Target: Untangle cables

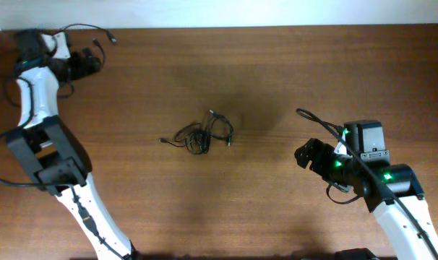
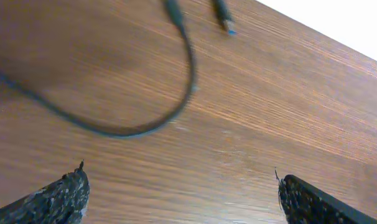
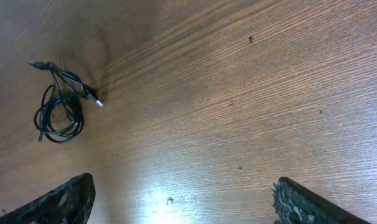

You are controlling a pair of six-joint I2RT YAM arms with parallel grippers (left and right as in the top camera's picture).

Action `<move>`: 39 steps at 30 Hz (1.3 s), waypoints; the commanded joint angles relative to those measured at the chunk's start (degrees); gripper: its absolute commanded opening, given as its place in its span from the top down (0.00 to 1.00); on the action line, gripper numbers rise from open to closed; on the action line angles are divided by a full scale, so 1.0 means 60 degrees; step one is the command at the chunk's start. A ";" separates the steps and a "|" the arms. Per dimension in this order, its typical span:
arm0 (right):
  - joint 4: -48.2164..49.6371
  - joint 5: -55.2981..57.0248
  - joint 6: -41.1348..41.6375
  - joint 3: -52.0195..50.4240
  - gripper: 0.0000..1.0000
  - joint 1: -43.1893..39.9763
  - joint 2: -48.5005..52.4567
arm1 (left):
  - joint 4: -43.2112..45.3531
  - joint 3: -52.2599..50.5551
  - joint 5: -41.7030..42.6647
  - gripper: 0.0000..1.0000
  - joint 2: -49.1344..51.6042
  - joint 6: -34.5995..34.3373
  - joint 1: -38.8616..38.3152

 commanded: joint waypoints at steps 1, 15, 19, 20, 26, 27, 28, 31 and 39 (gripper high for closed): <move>-0.0011 0.0229 -0.0007 0.0106 0.08 0.0051 0.0018 | -0.0033 0.0000 -0.1734 0.03 0.0087 -0.1359 -0.0484; -0.0011 0.0226 -0.0004 0.0106 0.08 0.0051 0.0018 | 0.2667 0.0004 -0.3191 0.51 0.1770 0.3158 -0.0794; -0.0044 0.0222 -0.0004 0.0106 0.08 0.0051 0.0018 | 0.2248 0.0004 -0.3195 0.46 0.1803 0.4397 -0.0794; -0.0044 0.0222 -0.0004 0.0106 0.08 0.0051 0.0018 | 0.2127 0.0004 -0.3224 0.28 0.1800 0.4615 -0.0798; -0.0062 0.0219 0.0000 0.0106 0.08 0.0051 0.0018 | 0.2357 0.0033 -0.3891 0.05 0.0047 0.3872 -0.1504; -0.0091 0.0215 0.0000 0.0106 0.08 0.0051 0.0018 | 0.2255 0.0033 -0.3825 0.04 -0.0390 0.3100 -0.1621; -0.0106 0.0153 0.0000 0.0106 0.05 0.0051 0.0018 | 0.2022 0.0033 -0.3541 0.04 -0.1016 0.1953 -0.1774; -0.0106 -0.0131 0.0000 0.0106 0.02 0.0051 0.0018 | 0.0073 0.0033 -0.0528 0.01 -0.2656 -0.0342 -0.2182; -0.0073 -0.0390 0.0004 0.0106 0.02 0.0051 0.0018 | -0.4976 -0.0572 0.1115 0.07 -0.2914 -0.0444 -0.4331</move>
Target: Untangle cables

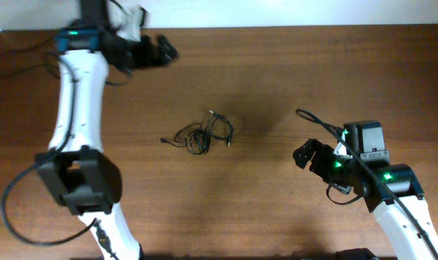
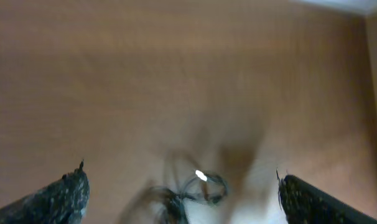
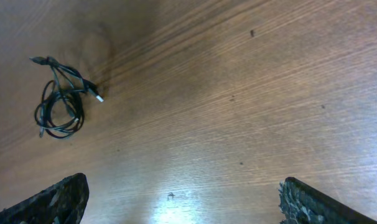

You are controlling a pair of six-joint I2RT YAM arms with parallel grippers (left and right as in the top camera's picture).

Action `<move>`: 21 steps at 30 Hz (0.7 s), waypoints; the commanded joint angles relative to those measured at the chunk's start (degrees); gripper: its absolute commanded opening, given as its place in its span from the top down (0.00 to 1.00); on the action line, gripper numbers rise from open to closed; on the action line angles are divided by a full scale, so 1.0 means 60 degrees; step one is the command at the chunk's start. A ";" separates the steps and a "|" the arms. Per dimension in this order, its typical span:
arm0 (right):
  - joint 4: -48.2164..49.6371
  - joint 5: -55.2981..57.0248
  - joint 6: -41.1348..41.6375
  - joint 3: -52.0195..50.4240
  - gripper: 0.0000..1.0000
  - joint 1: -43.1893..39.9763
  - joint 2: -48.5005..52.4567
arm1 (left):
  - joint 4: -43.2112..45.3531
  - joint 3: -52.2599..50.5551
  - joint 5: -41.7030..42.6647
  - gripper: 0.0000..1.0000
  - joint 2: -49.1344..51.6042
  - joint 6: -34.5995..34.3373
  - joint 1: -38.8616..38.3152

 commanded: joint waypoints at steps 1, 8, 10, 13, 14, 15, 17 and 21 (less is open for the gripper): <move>0.0040 -0.0197 0.0015 0.0106 0.02 0.0051 0.0007 | -0.0856 -0.0652 -0.1647 0.14 0.0204 -0.0193 -0.1071; 0.0073 -0.0200 0.0047 0.0106 0.02 0.0051 0.0007 | -0.1687 -0.2251 -0.4932 0.30 0.0219 -0.1293 -0.2954; 0.0018 -0.0200 0.0047 0.0106 0.02 0.0051 0.0007 | -0.1676 -0.2554 -0.4914 0.32 0.0219 -0.1293 -0.3140; -0.0011 -0.0204 0.0044 0.0106 0.02 0.0051 0.0007 | -0.1239 -0.3399 -0.4951 0.36 0.0222 -0.1293 -0.3362; -0.0011 -0.0204 0.0044 0.0106 0.02 0.0051 0.0007 | -0.0933 -0.3661 -0.4951 0.44 0.0222 -0.1290 -0.3359; -0.0011 -0.0204 0.0047 0.0106 0.02 0.0051 0.0007 | -0.0678 -0.3810 -0.4947 0.57 0.0222 -0.1290 -0.3359; -0.0011 -0.0204 0.0044 0.0106 0.02 0.0051 0.0007 | -0.0455 -0.3927 -0.4943 0.63 0.0222 -0.1290 -0.3359; -0.0011 -0.0204 0.0044 0.0106 0.02 0.0051 0.0007 | -0.0492 -0.3993 -0.4801 0.65 0.0222 -0.1293 -0.3362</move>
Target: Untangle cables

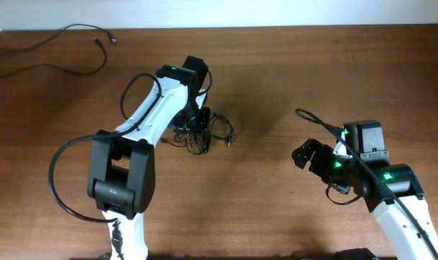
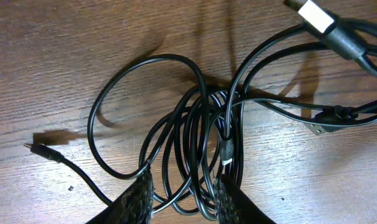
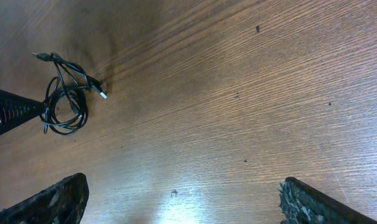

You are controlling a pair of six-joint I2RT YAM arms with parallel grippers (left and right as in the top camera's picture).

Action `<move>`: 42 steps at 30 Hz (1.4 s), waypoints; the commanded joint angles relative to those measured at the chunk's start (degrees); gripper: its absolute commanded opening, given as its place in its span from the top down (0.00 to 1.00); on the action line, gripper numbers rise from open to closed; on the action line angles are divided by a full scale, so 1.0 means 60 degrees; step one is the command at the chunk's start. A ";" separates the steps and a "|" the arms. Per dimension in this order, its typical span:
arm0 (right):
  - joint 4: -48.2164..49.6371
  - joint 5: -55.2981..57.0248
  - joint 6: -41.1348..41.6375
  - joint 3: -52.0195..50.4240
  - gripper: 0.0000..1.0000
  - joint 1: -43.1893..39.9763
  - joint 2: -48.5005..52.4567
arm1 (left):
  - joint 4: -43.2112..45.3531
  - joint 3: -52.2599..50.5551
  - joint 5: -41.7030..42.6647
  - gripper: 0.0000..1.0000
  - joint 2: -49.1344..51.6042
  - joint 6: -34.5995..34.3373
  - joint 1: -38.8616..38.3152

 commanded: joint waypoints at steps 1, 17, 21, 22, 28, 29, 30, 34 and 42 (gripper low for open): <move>-0.0004 -0.0066 0.0029 0.0106 0.02 0.0051 0.0007 | -0.0047 -0.0226 0.0076 0.65 0.0066 -0.0018 -0.0011; -0.0004 -0.0062 0.0029 0.0106 0.02 0.0051 0.0007 | -0.1246 0.2000 0.0474 1.00 -0.0951 -0.0007 -0.0007; 0.0000 -0.0062 0.0033 0.0106 0.02 0.0051 0.0007 | -0.1268 0.2452 0.0510 1.00 -0.2051 -0.0011 -0.0007; 0.0000 -0.0062 0.0029 0.0106 0.02 0.0051 0.0007 | -0.1319 0.2452 0.0506 0.99 -0.2138 -0.0007 -0.0011; -0.0047 -0.0066 0.0029 0.0106 0.02 0.0051 0.0007 | -0.1486 0.2448 0.4149 1.00 -0.2138 0.1985 -0.0007; -0.0073 -0.0062 0.0029 0.0106 0.02 0.0051 0.0007 | -0.1435 0.2448 0.3905 0.99 -0.2135 0.2178 -0.0007; -0.0073 -0.0062 0.0029 0.0106 0.02 0.0051 0.0007 | -0.1384 0.2448 0.2269 1.00 -0.2135 0.1494 -0.0007; -0.0073 -0.0062 0.0029 0.0106 0.02 0.0051 0.0007 | -0.1741 0.2448 0.0929 1.00 -0.2135 -0.0087 -0.0007; -0.0066 -0.0058 0.0033 0.0106 0.01 0.0051 0.0007 | -0.1071 0.2437 0.3625 1.00 -0.2135 0.1949 -0.0011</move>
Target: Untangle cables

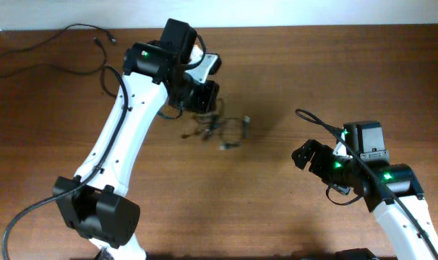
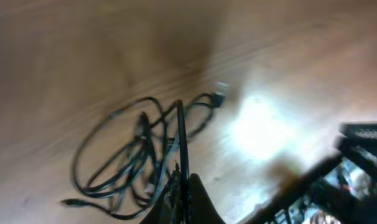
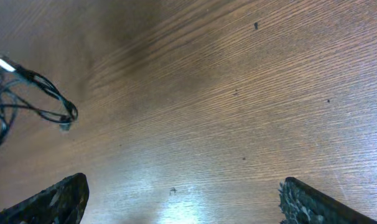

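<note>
A tangle of thin black cables hangs from my left gripper a little above the middle of the wooden table. In the left wrist view the left gripper is shut on one black strand, and the loops dangle below it with a silver plug sticking out. My right gripper stays low at the right, open and empty. Its view catches only an edge of the cables at far left.
A separate long black cable lies loose at the table's back left corner. The pale wall edge runs along the back. The right arm's own wiring loops above its wrist.
My left gripper was down on the tangle with its fingers around the strands. Now it is shut on one strand and raised, and the bundle has shifted slightly right. The right arm has not moved.
My left gripper stood open at the back left corner over the separate cable. Then it was open near the table's back edge, then down on the central tangle. Now it holds a strand with the bundle lifted. The right gripper stayed open at the right throughout.
</note>
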You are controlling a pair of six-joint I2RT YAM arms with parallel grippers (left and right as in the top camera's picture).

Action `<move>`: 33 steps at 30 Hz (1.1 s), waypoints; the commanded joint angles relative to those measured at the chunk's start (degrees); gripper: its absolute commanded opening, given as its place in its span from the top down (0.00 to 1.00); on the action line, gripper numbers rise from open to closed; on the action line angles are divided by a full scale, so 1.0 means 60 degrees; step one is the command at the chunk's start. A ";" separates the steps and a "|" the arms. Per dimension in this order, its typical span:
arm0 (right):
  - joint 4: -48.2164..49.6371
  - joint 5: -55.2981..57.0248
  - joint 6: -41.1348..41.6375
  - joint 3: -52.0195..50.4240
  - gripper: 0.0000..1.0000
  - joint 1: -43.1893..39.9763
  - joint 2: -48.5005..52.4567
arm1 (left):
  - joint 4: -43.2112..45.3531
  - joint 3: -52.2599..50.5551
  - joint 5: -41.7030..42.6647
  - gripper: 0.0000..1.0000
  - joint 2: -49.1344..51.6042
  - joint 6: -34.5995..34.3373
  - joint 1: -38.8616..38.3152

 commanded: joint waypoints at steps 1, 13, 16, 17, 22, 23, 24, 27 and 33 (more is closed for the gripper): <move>0.0025 -0.0058 0.0033 0.0106 0.02 0.0051 0.0007 | 0.0335 0.0051 -0.1053 1.00 -0.0044 -0.0412 -0.0004; 0.0138 -0.0062 0.0033 0.0106 0.02 0.0051 0.0007 | 0.0302 -0.0189 -0.1752 1.00 0.0160 -0.0619 -0.0499; -0.0033 -0.0062 0.0033 0.0106 0.02 0.0051 0.0007 | -0.0131 0.0630 -0.1574 1.00 0.0015 -0.0612 -0.0492; -0.0062 -0.0058 0.0033 0.0106 0.02 0.0051 0.0007 | -0.0368 0.1158 -0.1049 1.00 -0.0102 -0.0608 -0.0492; -0.0058 -0.0062 0.0033 0.0106 0.02 0.0051 0.0007 | -0.0219 0.1785 -0.4510 1.00 -0.0517 -0.2102 -0.0430; -0.0062 -0.0062 0.0033 0.0106 0.02 0.0051 0.0007 | -0.0594 0.1712 -0.6269 1.00 -0.0470 -0.2830 -0.0590; -0.0058 -0.0062 0.0033 0.0106 0.02 0.0051 0.0007 | -0.0962 0.1679 -0.6849 1.00 -0.0328 -0.3104 -0.0805; -0.0066 -0.0066 0.0033 0.0106 0.02 0.0055 0.0007 | -0.0750 0.1679 -0.3869 1.00 -0.0284 -0.2495 -0.0900; -0.0127 -0.0135 0.0033 0.0106 0.02 0.0051 0.0007 | -0.0495 0.1679 -0.0845 0.97 -0.0284 -0.0783 -0.0707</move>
